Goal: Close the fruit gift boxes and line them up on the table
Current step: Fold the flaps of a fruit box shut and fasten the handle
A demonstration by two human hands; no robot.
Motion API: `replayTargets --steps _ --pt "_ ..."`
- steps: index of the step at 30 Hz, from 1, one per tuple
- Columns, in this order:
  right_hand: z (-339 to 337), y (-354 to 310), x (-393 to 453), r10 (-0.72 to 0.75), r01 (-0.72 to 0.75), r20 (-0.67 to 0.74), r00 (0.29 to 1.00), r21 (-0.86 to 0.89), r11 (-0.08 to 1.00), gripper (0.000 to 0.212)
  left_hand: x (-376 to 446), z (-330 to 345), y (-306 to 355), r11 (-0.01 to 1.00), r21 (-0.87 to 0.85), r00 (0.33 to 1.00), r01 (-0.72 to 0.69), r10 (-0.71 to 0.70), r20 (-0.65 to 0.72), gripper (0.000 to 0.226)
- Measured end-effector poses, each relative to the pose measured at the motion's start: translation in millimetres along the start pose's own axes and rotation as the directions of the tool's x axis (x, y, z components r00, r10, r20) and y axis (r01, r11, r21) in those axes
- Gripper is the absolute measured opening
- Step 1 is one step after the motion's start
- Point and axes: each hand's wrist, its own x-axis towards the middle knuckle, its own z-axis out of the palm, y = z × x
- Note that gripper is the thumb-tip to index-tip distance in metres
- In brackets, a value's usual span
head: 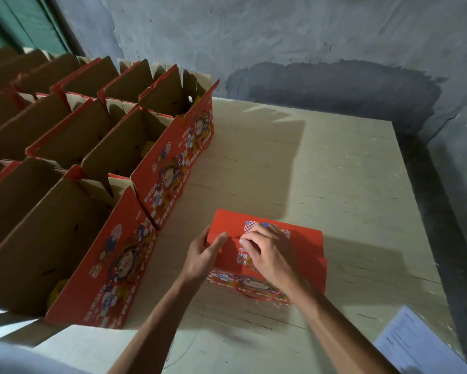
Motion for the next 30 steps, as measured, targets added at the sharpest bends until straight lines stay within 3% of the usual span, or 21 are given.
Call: replayTargets --steps 12,23,30 --pt "6.2 -11.7 16.2 -0.072 0.077 0.084 0.994 -0.066 0.995 0.023 -0.6 0.7 4.7 1.0 -0.02 1.0 0.01 -0.01 0.0 0.026" --pt "28.7 -29.9 10.1 -0.129 0.116 -0.102 0.986 -0.123 0.986 0.024 -6.3 -0.2 -9.3 0.998 -0.053 0.999 -0.035 0.034 -0.029 0.031" --pt "32.6 -35.3 10.6 -0.045 0.037 -0.117 0.992 -0.071 0.997 0.016 -1.9 -1.9 -12.2 0.995 -0.025 0.995 -0.097 0.096 -0.033 0.03"
